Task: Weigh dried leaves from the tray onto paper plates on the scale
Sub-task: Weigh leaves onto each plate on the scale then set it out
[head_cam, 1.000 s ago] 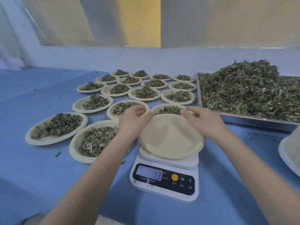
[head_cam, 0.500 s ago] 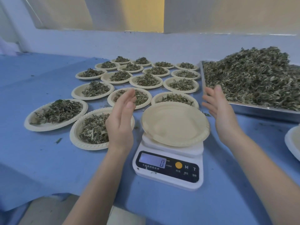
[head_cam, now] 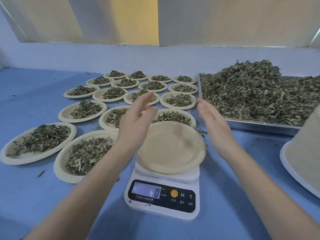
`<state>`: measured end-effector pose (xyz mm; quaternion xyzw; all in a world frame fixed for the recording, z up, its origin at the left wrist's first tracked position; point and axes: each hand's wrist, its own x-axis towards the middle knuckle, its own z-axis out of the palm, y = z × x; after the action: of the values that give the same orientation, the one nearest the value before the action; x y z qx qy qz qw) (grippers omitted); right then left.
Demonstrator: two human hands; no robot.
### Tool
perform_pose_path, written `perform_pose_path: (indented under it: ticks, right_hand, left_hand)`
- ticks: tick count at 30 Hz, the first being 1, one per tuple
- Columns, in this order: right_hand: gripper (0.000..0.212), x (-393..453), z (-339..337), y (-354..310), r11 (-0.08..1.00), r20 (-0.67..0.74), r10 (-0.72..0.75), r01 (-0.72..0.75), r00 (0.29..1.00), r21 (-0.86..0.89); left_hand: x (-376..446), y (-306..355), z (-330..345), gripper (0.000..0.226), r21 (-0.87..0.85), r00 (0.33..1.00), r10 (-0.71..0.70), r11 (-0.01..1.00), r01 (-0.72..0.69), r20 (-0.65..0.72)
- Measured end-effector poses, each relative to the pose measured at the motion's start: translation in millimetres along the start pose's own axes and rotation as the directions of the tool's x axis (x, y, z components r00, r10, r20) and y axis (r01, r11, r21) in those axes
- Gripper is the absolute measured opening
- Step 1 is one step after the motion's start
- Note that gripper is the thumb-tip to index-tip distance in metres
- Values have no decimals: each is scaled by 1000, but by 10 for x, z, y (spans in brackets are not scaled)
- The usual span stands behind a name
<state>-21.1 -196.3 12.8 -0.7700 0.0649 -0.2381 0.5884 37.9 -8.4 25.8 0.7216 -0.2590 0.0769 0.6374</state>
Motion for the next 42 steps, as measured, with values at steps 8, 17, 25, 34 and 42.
perform_pose_path:
  ticks: [8,17,25,34,42]
  right_hand:
    - [51,810,-454,-90,738,-135,84,-153,987,-657]
    - [70,1355,-965,586,190,-393,565,-578,726,-793]
    - [43,1852,-807,518,433,-52,350,-211,935,-876]
    - [58,1528,-1105,452,470,33,434,-195,900,-861]
    - [102,1389,-954,396,303,1,655,-262,756,-916]
  left_hand:
    - [1065,470,968,54,584,770,-125,729,-357,626]
    - [1544,150,1477,53,546,645,-363,832,-102,673]
    - [1714,-110,1767,47,559,691,-422,829,32,587]
    - [1682,-138,1830,23,630,646,-396,757,-172,653]
    - [1483,-69,2105,28,707,601,-387,500,-500,699]
